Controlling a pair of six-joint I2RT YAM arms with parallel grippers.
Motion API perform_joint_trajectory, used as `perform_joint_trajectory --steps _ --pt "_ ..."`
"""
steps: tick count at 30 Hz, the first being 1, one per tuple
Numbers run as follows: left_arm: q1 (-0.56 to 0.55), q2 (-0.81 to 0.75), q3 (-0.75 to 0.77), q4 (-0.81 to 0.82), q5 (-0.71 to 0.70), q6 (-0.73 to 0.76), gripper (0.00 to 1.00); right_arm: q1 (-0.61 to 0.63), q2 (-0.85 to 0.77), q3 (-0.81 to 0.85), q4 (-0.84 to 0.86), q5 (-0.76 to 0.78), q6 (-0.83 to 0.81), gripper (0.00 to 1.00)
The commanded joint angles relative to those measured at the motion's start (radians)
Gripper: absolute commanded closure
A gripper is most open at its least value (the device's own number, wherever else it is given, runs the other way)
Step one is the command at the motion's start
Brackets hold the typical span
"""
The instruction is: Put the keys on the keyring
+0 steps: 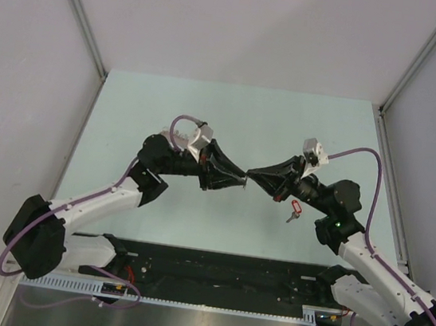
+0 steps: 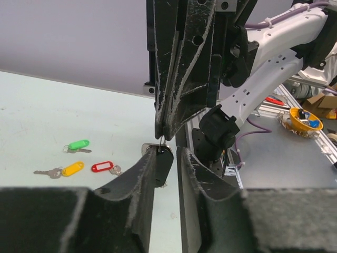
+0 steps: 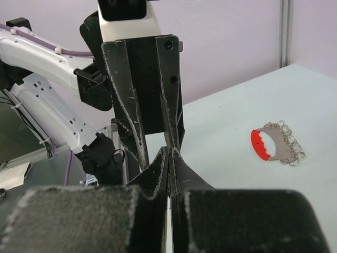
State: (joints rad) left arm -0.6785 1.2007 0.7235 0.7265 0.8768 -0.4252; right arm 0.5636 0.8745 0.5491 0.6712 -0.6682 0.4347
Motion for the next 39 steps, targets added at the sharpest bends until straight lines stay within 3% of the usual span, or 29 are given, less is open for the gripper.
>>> perform_joint_trajectory --steps 1,13,18,22,25,31,39 --pt "-0.003 0.011 0.045 0.04 0.019 -0.021 0.72 0.004 0.004 0.0 0.05 -0.022 -0.01 1.0" --pt "0.003 -0.01 0.027 0.024 0.025 -0.017 1.0 0.007 0.009 0.002 0.019 -0.028 -0.025 1.0" --pt "0.014 -0.035 0.034 -0.106 -0.008 0.052 1.0 0.004 -0.017 0.0 -0.028 -0.01 -0.037 1.0" --pt "0.014 -0.073 0.07 -0.323 -0.09 0.186 1.0 -0.027 -0.061 0.014 -0.096 0.039 -0.031 0.75" --pt "0.014 -0.107 0.082 -0.448 -0.146 0.276 1.0 -0.051 -0.088 0.052 -0.215 0.053 -0.074 0.62" --pt "0.007 -0.142 0.099 -0.582 -0.2 0.373 1.0 -0.044 -0.085 0.139 -0.478 0.052 -0.232 0.62" --pt "-0.015 -0.131 0.145 -0.679 -0.217 0.422 1.0 0.074 0.014 0.238 -0.621 0.107 -0.433 0.65"
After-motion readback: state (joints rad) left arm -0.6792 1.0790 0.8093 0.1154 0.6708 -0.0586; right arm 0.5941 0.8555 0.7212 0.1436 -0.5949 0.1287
